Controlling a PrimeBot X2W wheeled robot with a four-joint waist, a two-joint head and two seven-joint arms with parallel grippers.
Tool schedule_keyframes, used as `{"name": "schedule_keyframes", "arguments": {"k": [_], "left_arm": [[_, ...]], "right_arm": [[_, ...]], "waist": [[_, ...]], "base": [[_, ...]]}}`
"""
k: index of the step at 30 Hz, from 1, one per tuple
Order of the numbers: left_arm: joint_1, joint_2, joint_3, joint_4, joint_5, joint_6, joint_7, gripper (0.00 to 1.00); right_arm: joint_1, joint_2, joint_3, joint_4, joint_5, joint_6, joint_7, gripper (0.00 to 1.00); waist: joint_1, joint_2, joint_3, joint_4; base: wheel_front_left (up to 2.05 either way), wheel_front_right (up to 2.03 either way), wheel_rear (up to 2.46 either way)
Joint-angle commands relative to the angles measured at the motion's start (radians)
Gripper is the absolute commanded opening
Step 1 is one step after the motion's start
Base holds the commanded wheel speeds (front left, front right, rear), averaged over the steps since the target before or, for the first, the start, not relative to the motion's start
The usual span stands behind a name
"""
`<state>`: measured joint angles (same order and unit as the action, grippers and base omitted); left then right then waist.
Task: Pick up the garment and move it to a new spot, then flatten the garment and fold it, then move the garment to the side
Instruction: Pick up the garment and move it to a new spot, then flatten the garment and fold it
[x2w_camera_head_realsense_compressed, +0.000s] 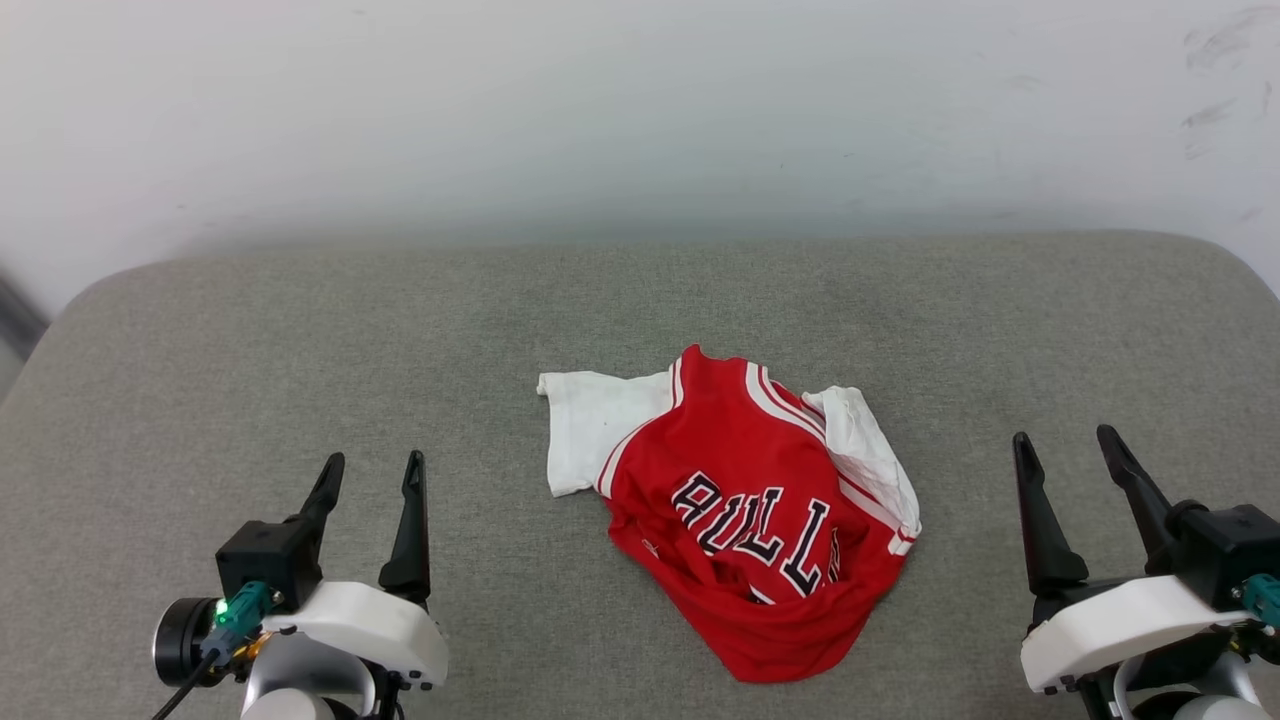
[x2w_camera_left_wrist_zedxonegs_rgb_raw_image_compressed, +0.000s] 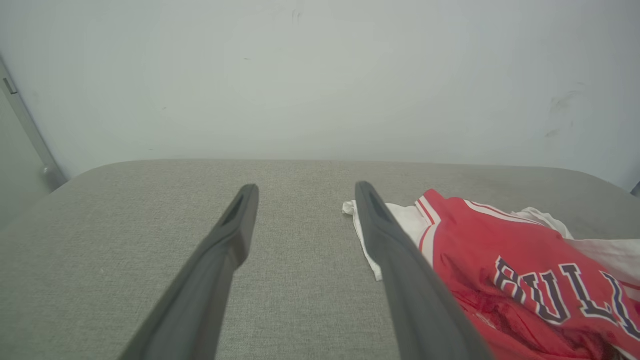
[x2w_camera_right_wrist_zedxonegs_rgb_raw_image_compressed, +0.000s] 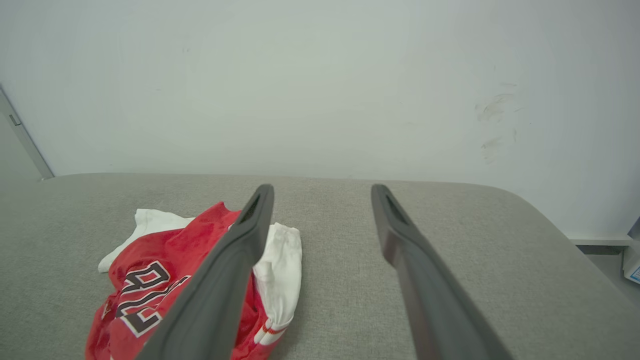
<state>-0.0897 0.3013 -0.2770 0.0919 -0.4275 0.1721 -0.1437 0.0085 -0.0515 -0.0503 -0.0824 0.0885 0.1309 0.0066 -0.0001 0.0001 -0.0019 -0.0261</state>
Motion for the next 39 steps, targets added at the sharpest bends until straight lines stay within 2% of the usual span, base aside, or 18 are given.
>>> {"name": "schedule_keyframes", "arguments": {"k": [1,8,11,13,17,21,25,30,31,32,35,39], "left_arm": [[0.007,0.001,0.001,-0.009,-0.004,0.007,0.003,1.00],[0.006,0.003,0.005,-0.029,-0.007,0.016,0.005,1.00],[-0.009,0.006,0.002,-0.040,0.001,0.022,0.005,1.00],[-0.022,0.005,-0.003,-0.048,0.004,0.021,0.005,1.00],[-0.048,-0.006,-0.019,-0.055,0.012,0.019,-0.001,1.00],[-0.079,-0.017,-0.029,-0.047,0.020,0.019,-0.014,1.00],[-0.101,-0.025,-0.033,-0.034,0.023,0.017,-0.030,1.00],[-0.113,-0.034,-0.037,-0.019,0.019,0.016,-0.043,1.00],[-0.116,-0.036,-0.037,-0.016,0.018,0.015,-0.045,1.00],[-0.118,-0.036,-0.037,-0.012,0.017,0.015,-0.047,1.00],[-0.118,-0.039,-0.038,-0.004,0.015,0.017,-0.054,1.00],[-0.109,-0.042,-0.039,0.002,0.010,0.021,-0.057,1.00]], "right_arm": [[0.007,0.002,0.003,-0.004,0.006,0.000,0.002,1.00],[-0.017,0.002,0.010,0.017,0.033,0.000,0.025,1.00],[-0.048,0.002,0.015,0.070,0.058,0.000,0.122,1.00],[-0.086,-0.006,0.016,0.120,0.075,0.000,0.226,1.00],[-0.178,-0.058,0.053,0.207,0.130,0.000,0.421,1.00],[-0.266,-0.123,0.137,0.266,0.192,0.000,0.566,1.00],[-0.336,-0.175,0.224,0.308,0.229,0.000,0.650,1.00],[-0.393,-0.207,0.262,0.362,0.246,0.000,0.676,1.00],[-0.402,-0.210,0.261,0.378,0.248,0.000,0.676,0.44],[-0.408,-0.215,0.255,0.389,0.247,0.000,0.670,0.00],[-0.415,-0.213,0.207,0.409,0.248,0.000,0.636,0.00],[-0.376,-0.189,0.089,0.431,0.259,0.000,0.582,0.00]], "waist": [[0.0001,-0.0001,0.000,-0.001],[0.0001,-0.0001,0.010,-0.010],[0.0001,-0.0001,0.024,-0.008],[0.0001,-0.0001,0.038,-0.002],[0.0001,-0.0001,0.075,0.031],[0.0001,-0.0001,0.112,0.067],[0.0001,-0.0001,0.142,0.095],[0.0001,-0.0001,0.158,0.107],[0.0001,-0.0001,0.159,0.108],[0.0001,-0.0001,0.160,0.109],[0.0001,-0.0001,0.160,0.106],[0.0001,-0.0001,0.153,0.092]], "base": [[0.00,0.00,0.00],[0.00,0.00,0.00],[0.00,0.00,0.00],[0.00,0.00,0.00],[0.00,0.00,0.00],[0.00,0.00,0.00],[0.00,0.00,0.00],[0.00,0.00,0.00],[0.00,0.00,0.00],[0.00,0.00,0.00],[0.00,0.00,0.00],[0.00,0.00,0.00]]}}
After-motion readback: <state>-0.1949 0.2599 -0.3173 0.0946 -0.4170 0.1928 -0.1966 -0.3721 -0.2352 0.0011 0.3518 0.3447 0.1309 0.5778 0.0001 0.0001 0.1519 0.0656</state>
